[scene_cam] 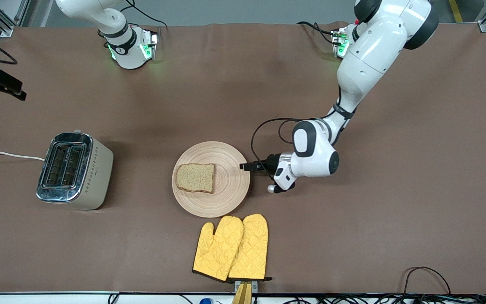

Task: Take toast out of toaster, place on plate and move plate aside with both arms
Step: 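Grasp the wooden plate rim with the left gripper, then slide the plate with toast away from the toaster using the left gripper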

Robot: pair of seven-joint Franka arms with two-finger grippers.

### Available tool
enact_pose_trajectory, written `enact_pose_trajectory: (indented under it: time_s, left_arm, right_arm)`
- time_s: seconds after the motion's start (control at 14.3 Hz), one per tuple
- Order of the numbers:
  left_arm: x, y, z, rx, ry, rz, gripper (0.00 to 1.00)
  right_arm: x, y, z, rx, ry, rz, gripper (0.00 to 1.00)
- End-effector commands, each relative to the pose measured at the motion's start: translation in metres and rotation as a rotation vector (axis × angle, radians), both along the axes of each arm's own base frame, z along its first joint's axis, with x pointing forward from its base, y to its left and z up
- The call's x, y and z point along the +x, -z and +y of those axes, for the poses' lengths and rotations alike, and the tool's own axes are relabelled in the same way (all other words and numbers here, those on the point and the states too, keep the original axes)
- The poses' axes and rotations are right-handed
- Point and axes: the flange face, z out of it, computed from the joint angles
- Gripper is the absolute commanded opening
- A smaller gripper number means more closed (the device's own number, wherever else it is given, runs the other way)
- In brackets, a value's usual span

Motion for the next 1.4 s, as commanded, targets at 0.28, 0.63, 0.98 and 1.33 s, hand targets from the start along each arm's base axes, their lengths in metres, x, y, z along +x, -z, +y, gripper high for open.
enact_pose_trajectory:
  time_s: [0.28,0.63,0.98,1.33]
  left_arm:
    - [0.007,0.022,-0.02,-0.055,-0.053,0.023,0.86]
    - [0.01,0.013,-0.024,-0.056,-0.062,0.027,0.38]
    - [0.014,0.01,-0.02,-0.051,-0.055,0.012,0.0]
    - [0.036,-0.029,0.002,0.009,0.029,-0.106,0.0]
  right_arm:
    - [-0.007,0.001,0.0,-0.007,-0.018,-0.006,1.0]
    - [-0.007,0.002,0.001,-0.007,-0.019,-0.006,1.0]
    - [-0.007,0.003,-0.005,-0.006,-0.009,-0.006,1.0]
    - [-0.008,0.008,-0.031,0.003,0.048,-0.002,1.0]
